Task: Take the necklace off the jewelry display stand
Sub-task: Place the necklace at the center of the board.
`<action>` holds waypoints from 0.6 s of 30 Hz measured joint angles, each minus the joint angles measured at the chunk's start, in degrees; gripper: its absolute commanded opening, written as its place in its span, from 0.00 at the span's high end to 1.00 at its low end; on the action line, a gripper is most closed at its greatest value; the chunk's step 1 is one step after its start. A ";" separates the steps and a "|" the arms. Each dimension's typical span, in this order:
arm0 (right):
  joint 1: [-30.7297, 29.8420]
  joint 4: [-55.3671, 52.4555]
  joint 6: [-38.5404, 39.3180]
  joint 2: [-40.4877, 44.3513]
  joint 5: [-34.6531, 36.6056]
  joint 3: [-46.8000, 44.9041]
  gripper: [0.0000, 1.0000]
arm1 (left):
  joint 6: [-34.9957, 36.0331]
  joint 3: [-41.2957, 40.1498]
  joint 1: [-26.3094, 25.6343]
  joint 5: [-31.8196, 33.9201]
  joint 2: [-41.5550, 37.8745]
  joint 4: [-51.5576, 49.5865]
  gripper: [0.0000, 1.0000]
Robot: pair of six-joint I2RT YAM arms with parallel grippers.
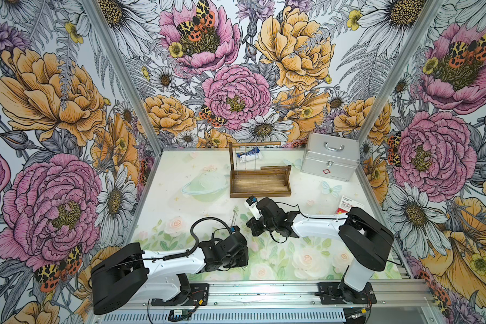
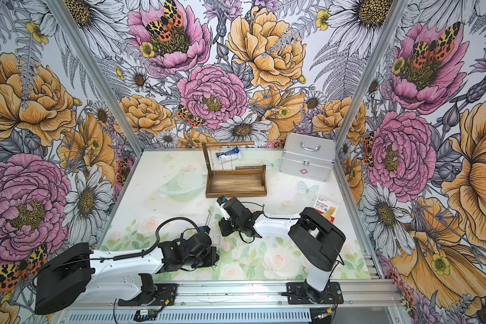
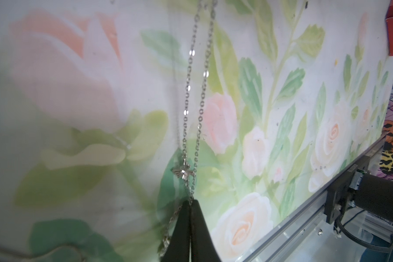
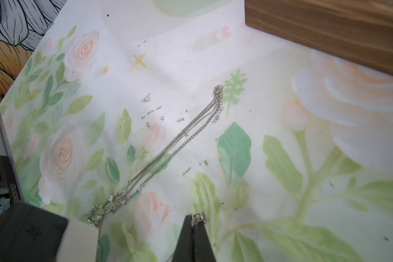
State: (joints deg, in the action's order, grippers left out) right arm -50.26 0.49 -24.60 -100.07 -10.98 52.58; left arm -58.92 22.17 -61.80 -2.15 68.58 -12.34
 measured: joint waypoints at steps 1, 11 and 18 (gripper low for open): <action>0.04 -0.09 0.00 -0.24 0.00 0.22 1.00 | -0.46 -0.22 -0.33 0.13 -0.55 -0.48 0.92; 0.85 -0.48 0.00 -3.23 0.09 2.99 1.00 | -2.71 -1.81 -1.36 0.74 -3.50 -1.99 0.92; 0.98 -0.85 0.00 -5.49 0.04 4.09 1.00 | -2.71 -1.27 -1.46 0.94 -2.45 -1.57 0.92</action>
State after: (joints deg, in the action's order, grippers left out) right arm -49.28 -0.36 -24.60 -105.56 -10.94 56.66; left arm -61.63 20.91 -63.26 -1.21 66.13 -13.91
